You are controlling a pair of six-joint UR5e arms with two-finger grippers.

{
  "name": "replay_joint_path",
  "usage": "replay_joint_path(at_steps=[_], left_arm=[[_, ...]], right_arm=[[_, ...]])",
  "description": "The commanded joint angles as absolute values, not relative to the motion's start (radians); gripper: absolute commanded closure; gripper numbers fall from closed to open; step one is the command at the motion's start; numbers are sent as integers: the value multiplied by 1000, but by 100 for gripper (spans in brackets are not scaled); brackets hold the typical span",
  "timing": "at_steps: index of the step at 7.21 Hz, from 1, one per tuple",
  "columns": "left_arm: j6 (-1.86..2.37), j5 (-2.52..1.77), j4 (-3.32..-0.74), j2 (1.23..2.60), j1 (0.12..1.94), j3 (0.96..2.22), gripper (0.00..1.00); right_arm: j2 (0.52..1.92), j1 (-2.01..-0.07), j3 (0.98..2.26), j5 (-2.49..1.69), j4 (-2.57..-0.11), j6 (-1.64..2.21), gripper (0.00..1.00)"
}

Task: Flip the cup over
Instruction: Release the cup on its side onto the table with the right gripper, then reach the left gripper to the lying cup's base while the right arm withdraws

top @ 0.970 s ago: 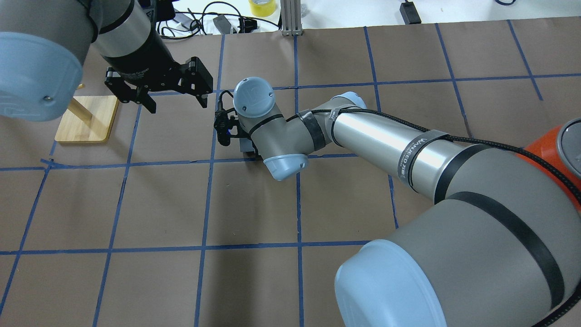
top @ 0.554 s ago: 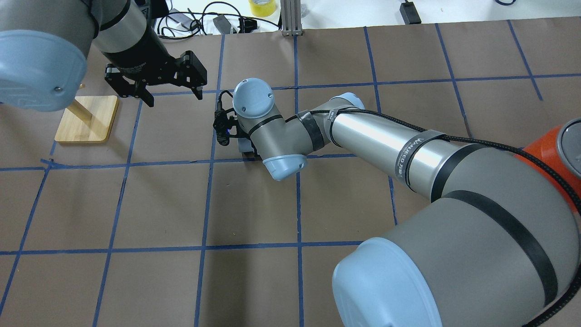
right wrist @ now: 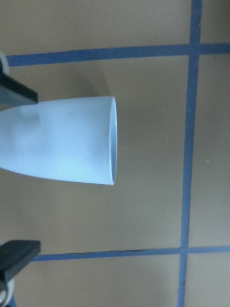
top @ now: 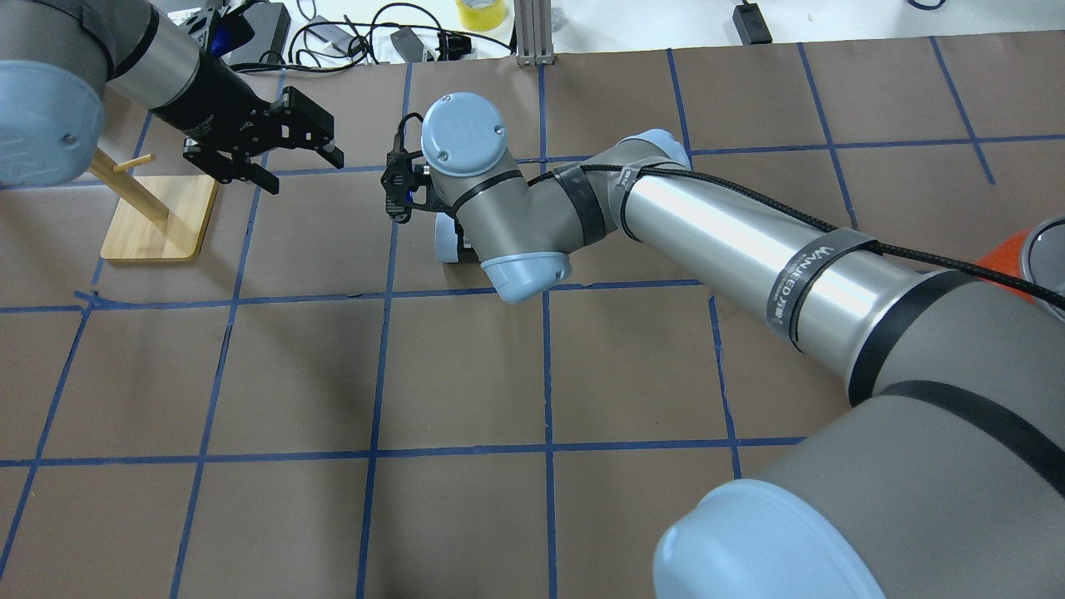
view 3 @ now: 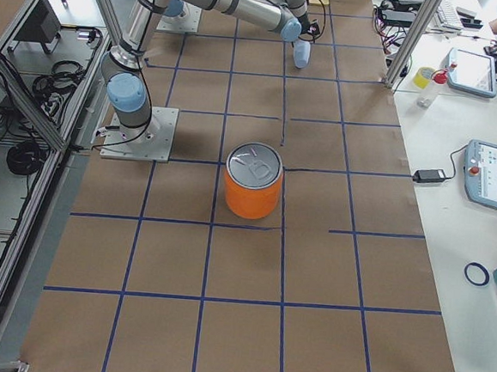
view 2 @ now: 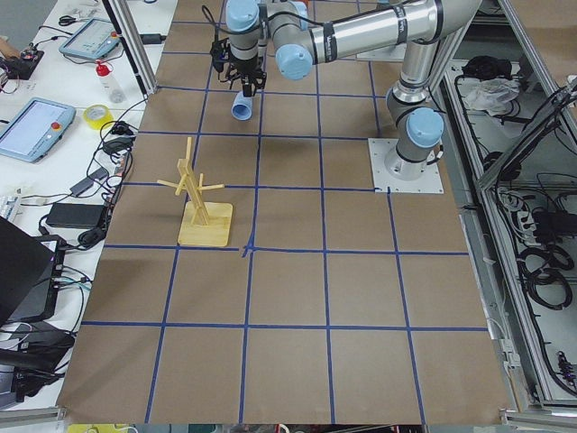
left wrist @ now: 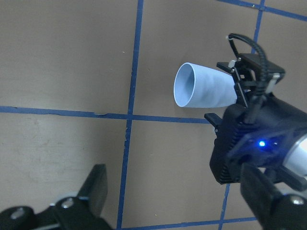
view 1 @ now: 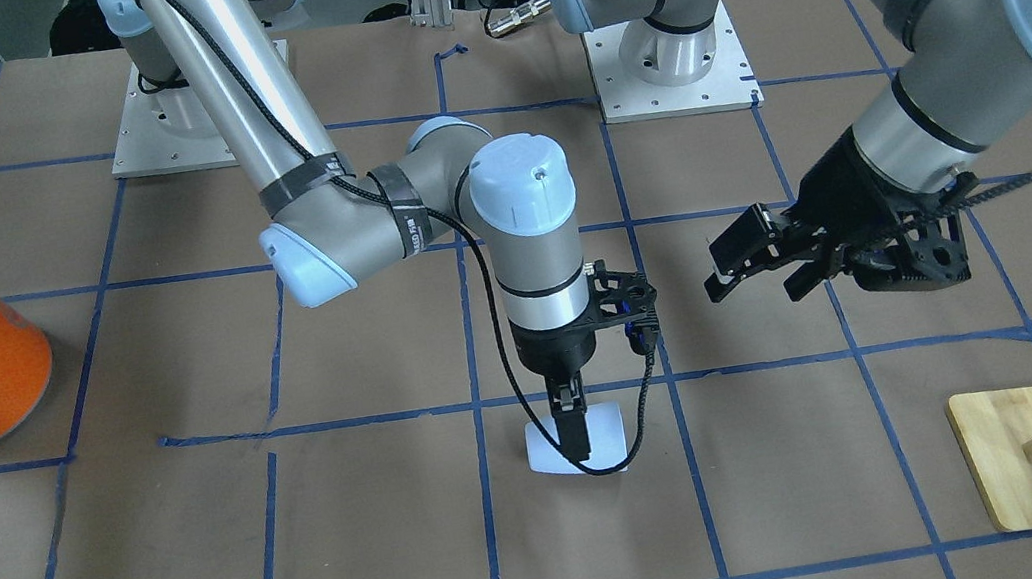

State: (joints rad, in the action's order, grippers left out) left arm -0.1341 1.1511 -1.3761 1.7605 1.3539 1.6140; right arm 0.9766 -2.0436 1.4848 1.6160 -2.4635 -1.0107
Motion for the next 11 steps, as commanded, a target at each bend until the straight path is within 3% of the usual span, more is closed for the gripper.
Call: replay_joint_path(at_steps=[1, 5, 7, 9, 11], left_arm=[[-353, 988, -1373, 1903, 1296, 1617, 0], [-768, 612, -1341, 2106, 1292, 1724, 0], [-776, 612, -1339, 2140, 1325, 1733, 0], [-770, 536, -1356, 2158, 1370, 1755, 0], [-767, 482, -1377, 2163, 1403, 1784, 0]], right_arm=[[1070, -1920, 1489, 1647, -2363, -891, 0], [1253, -1728, 1511, 1643, -2132, -505, 0], [1366, -1697, 1511, 1640, -1969, -61, 0], [1474, -1674, 1509, 1638, -1703, 43, 0], [1473, -1585, 1508, 1641, -1628, 70, 0]])
